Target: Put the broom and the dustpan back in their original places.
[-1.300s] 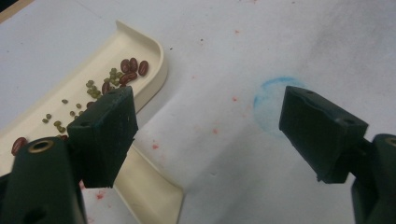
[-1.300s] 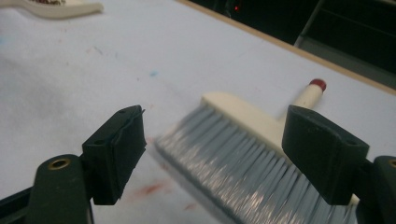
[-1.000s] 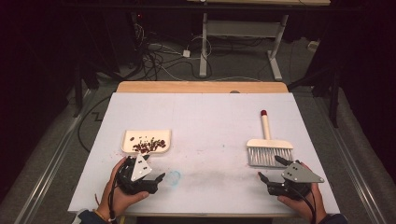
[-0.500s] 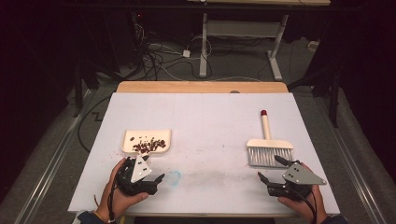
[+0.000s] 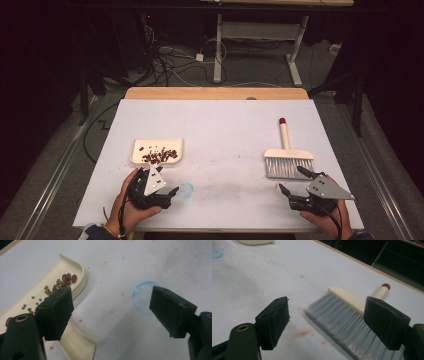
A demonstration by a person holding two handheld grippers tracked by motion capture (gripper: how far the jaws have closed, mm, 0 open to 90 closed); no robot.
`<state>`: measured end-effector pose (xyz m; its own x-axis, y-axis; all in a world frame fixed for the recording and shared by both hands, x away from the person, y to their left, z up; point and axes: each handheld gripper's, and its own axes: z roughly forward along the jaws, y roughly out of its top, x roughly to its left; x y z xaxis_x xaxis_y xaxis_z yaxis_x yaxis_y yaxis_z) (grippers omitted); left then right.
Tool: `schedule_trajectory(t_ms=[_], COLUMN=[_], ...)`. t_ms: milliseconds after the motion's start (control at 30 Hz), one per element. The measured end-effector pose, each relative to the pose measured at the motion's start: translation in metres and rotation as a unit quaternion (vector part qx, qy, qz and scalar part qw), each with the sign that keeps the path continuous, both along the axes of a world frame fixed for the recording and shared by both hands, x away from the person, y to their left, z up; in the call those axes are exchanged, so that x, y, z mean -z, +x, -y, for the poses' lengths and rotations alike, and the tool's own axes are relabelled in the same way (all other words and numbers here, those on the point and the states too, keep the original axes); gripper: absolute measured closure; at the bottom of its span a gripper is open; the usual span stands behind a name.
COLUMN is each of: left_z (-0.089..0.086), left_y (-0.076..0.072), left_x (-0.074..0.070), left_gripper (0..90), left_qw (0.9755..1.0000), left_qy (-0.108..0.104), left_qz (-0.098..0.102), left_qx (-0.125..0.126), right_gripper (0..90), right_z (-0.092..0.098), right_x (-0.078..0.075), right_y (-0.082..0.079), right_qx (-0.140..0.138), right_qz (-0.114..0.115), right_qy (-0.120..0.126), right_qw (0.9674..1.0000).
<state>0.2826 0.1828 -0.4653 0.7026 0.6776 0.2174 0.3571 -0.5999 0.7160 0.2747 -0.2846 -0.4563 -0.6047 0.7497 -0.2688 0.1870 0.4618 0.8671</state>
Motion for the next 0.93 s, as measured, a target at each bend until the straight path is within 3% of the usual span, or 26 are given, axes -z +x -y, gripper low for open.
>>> schedule_trajectory(t_ms=[933], left_z=[0.0005], left_y=[0.0017], left_x=[0.0002], left_gripper=[18.6], left_qw=[1.0000], left_qy=[0.003], left_qz=[-0.002], left_qx=[0.001], right_gripper=[21.2], right_z=[-0.0013], right_x=[-0.0001], right_y=[0.0027], right_qx=[-0.006], right_qz=[0.000], right_qy=[-0.001], right_qw=[1.0000])
